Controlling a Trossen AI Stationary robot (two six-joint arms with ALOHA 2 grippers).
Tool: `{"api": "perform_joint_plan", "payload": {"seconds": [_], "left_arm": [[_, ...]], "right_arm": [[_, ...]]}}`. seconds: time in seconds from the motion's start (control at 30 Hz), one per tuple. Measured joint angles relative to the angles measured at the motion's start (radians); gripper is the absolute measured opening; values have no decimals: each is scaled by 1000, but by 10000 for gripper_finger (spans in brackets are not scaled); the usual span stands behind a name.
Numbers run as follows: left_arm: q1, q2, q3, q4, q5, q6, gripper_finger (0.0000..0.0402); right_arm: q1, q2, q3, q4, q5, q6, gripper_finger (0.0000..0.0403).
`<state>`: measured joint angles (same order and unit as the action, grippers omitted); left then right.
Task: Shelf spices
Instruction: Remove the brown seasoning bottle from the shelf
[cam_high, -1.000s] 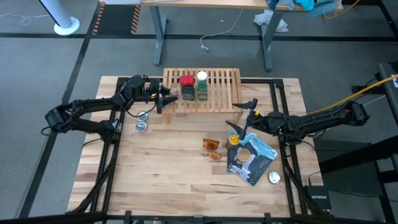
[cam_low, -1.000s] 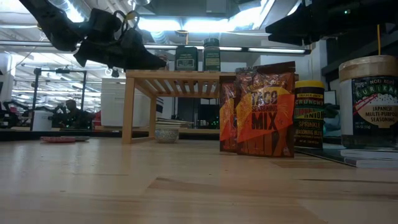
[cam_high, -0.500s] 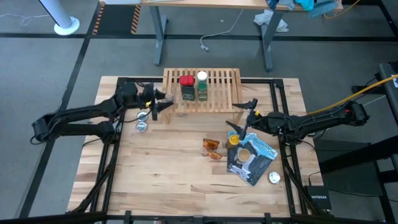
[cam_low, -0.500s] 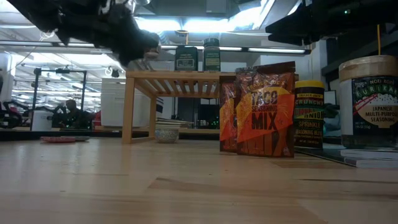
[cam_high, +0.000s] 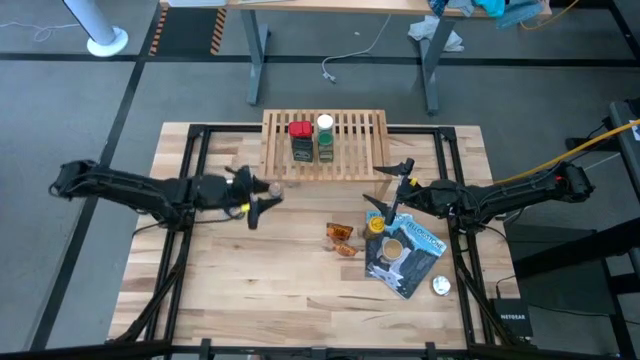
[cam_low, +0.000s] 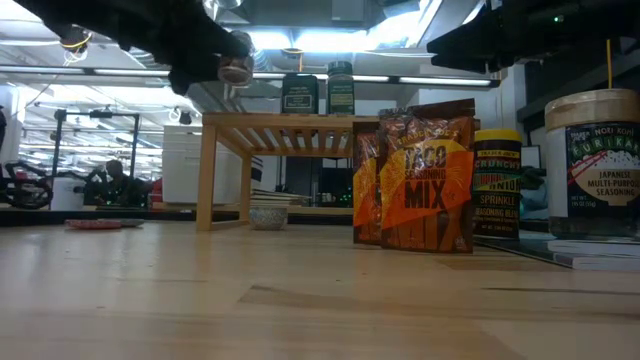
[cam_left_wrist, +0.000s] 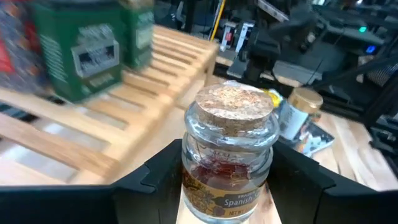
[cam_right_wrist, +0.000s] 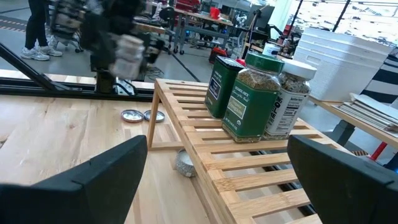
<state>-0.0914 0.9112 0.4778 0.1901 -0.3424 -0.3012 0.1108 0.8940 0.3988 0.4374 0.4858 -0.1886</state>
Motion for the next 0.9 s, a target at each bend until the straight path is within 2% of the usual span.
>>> {"api": "perform_joint_plan", "payload": {"seconds": [0.17,0.37,0.53,0.9], "left_arm": [[-160,118,0,102,-164,-82,182],[-269,337,1,334,-261,-159,182],[-327,535,54,449,-305,-227,182],[-394,839,336,452,-324,-249,183]], "right_arm": [[0,0,0,-1,0,0,392],[0,0,0,-5,0,0,392],[0,0,0,-20,0,0,392],[0,0,0,-30,0,0,392]]}}
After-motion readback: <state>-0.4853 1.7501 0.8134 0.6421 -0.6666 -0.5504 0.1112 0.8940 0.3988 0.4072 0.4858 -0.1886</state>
